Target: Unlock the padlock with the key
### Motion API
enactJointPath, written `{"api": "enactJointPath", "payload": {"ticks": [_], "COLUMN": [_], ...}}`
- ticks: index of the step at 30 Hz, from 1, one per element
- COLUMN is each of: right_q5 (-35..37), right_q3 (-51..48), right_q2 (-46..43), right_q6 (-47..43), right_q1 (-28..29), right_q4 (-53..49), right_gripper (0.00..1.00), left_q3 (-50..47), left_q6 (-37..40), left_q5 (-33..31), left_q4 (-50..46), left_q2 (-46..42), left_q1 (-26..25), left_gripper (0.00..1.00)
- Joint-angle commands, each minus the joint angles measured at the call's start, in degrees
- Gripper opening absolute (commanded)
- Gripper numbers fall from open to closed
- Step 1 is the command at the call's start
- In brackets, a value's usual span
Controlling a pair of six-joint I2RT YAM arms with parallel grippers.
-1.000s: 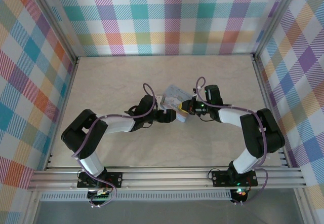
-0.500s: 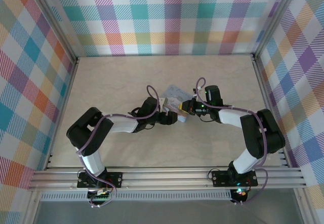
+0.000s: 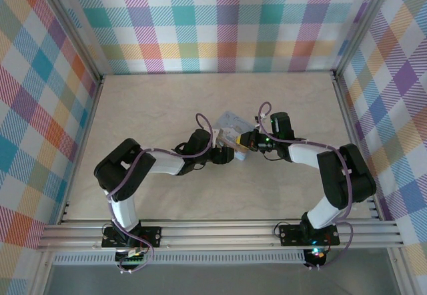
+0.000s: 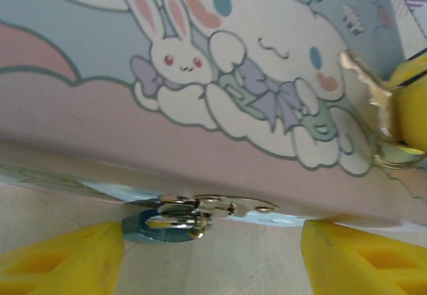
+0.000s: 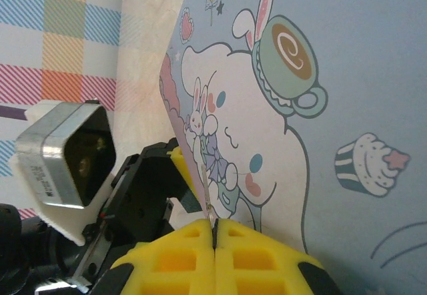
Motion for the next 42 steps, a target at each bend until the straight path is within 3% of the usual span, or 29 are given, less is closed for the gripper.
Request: {"api": "enactJointPath", "payload": {"ticks": [1,24,42], "right_q5": [1.5,1.3,1.1], "right_q3": [-2.0,-2.0,-1.8], "right_q2": [-0.3,-0.5,-0.8], "right_q6": [-1.4,-1.3,-1.1], "right_q1": [-0.2,-0.2,-0.2], "right_q4": [-4.4,-4.3,-4.4], "right_gripper": [0.0,0.0,0.0], "left_q3": [0.7,-0.2,-0.2], "left_q6": [1.2,-2.1,-9.3], "left_q5": [-0.3,0.5,-1.3], "left_q4": [2.1,5.4,8.6], "left_q2": [1.0,1.9,3.4], "left_q1": [-0.5,-1.5,-2.2], "left_gripper": [0.69,0.43,0.4]}}
